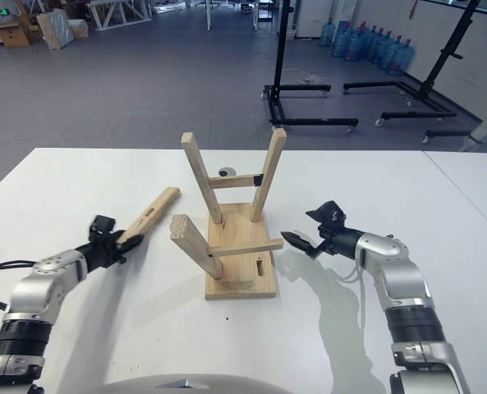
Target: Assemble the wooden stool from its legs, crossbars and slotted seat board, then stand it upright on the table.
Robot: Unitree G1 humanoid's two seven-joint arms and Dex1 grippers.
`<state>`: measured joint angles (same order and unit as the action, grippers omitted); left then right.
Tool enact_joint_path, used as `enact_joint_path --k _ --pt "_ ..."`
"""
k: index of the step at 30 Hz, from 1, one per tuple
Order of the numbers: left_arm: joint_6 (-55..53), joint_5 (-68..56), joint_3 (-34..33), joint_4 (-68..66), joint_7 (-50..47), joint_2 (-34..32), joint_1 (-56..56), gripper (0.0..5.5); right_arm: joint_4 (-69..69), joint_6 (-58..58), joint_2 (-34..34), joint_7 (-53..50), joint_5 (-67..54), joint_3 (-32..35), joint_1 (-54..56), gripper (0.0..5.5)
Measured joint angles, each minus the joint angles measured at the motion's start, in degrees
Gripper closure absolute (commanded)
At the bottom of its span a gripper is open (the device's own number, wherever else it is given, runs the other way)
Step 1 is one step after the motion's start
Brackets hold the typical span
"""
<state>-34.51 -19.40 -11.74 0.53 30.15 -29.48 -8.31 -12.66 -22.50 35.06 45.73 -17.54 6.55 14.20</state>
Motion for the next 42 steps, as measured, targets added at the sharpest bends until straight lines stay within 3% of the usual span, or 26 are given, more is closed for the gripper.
enact_joint_path --k 3,7,10,13,18,31,40,42 --pt "-2.3 -8.0 -9.1 9.5 0.4 -3.5 -6.5 3.46 -5.9 -0.8 1.4 -3.8 -2.9 7.4 6.9 0.21" --pt "-7.2 -24.3 -13.8 16.1 0.6 -2.1 -14.4 3.46 -7.5 -12.4 1.9 -3.8 -16.4 16.4 17.3 0.21" --pt "-12.9 -40.7 -13.4 18.1 1.0 1.8 -18.6 3.46 -5.5 -27.3 0.1 -1.9 -32.3 20.3 26.1 0.21" --pt "-17.3 -50.3 -7.6 18.4 3.5 5.7 -20.4 3.46 -0.1 -39.5 -6.3 -2.5 -47.2 20.0 33.9 0.21" --pt "-18.0 -51.3 -1.4 13.6 5.4 8.7 -22.7 3.46 6.9 -45.5 -17.3 -10.8 -60.4 18.1 32.8 0.21" --pt "-18.8 -52.0 3.8 15.9 5.4 9.7 -20.6 3.46 9.2 -40.6 -22.0 -24.4 -72.2 17.1 30.7 0.21" --pt "-18.3 -49.2 5.3 16.4 6.0 9.7 -18.7 3.46 11.4 -36.1 -22.4 -27.9 -75.9 15.3 30.6 0.21" --pt "-18.2 -49.0 5.3 16.4 6.0 9.6 -18.7 3.46 11.5 -36.1 -22.3 -28.0 -76.0 14.7 30.0 0.59"
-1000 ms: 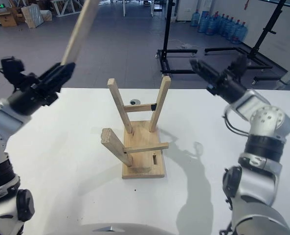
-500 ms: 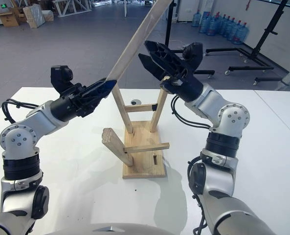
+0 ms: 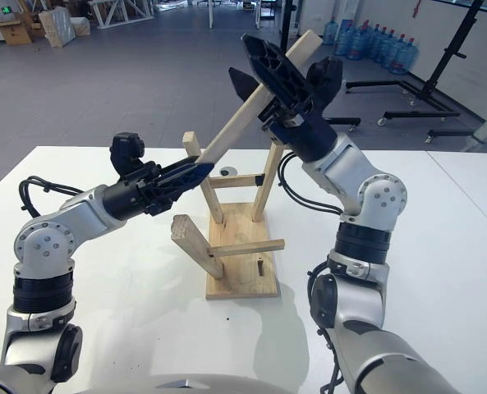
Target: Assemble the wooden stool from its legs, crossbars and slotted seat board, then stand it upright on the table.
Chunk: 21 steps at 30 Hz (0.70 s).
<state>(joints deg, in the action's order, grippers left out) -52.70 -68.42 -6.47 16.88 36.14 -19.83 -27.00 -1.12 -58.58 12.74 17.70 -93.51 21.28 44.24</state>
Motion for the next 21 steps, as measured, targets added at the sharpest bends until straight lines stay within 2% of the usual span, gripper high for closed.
enact_joint_path --k 13,21 --pt "0.2 0.3 -0.1 0.1 1.2 -0.2 0.5 3.46 0.1 1.4 0.8 -1.0 -1.1 -1.1 -1.1 3.1" --pt "0.2 0.3 0.0 0.4 1.4 -0.4 0.6 3.46 1.8 2.6 1.5 -0.9 -1.0 -1.7 -2.5 3.26"
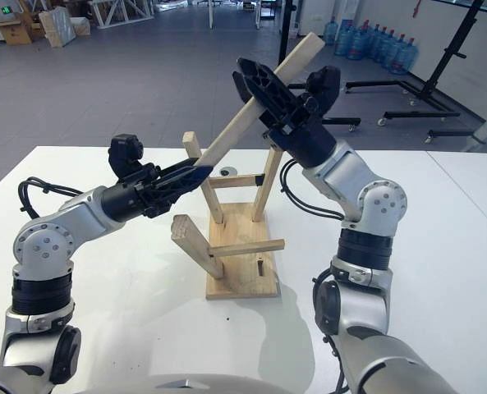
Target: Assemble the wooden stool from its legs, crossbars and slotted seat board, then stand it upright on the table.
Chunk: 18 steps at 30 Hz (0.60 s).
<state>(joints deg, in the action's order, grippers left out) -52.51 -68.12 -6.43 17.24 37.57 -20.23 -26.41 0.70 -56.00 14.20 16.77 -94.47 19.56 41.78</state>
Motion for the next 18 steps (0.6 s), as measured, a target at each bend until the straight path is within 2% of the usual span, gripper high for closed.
enact_joint_path --k 1,9,14,18 --pt "0.0 0.2 0.1 0.0 0.1 0.0 0.0 3.09 0.4 0.5 0.1 0.4 0.4 -0.1 -0.4 3.27" --pt "2.2 3.6 -1.3 0.3 -2.7 -0.3 -0.1 1.76 2.3 6.1 2.4 7.4 13.1 -2.0 -3.7 3.45" --pt "4.1 -1.7 -11.9 -0.2 -7.9 -3.0 -2.1 0.93 -2.1 11.0 9.4 17.6 24.1 -1.4 -4.3 3.45" --pt "4.5 -7.1 -19.7 -1.0 -13.4 -5.9 -1.2 0.2 -4.1 16.3 19.9 33.5 34.1 -1.5 -9.5 3.45"
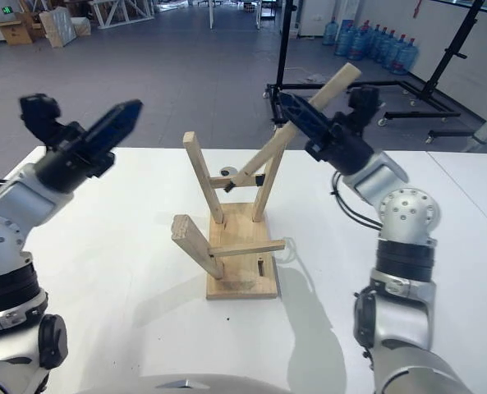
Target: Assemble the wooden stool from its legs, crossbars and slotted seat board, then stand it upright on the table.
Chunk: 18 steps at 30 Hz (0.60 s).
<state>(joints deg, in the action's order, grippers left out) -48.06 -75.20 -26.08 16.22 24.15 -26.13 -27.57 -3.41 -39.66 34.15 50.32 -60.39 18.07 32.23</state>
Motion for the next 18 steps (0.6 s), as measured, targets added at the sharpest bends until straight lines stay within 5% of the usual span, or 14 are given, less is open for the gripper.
enact_joint_path --k 6,18 --pt "0.1 -0.1 -1.9 -1.3 -1.3 -1.6 7.1 0.1 0.6 4.1 5.5 19.9 4.3 0.0 -12.2 3.45" --pt "-0.4 9.5 2.7 -12.1 9.4 -7.6 9.9 0.1 7.0 18.2 -1.3 26.1 12.9 -3.1 -27.0 3.45"
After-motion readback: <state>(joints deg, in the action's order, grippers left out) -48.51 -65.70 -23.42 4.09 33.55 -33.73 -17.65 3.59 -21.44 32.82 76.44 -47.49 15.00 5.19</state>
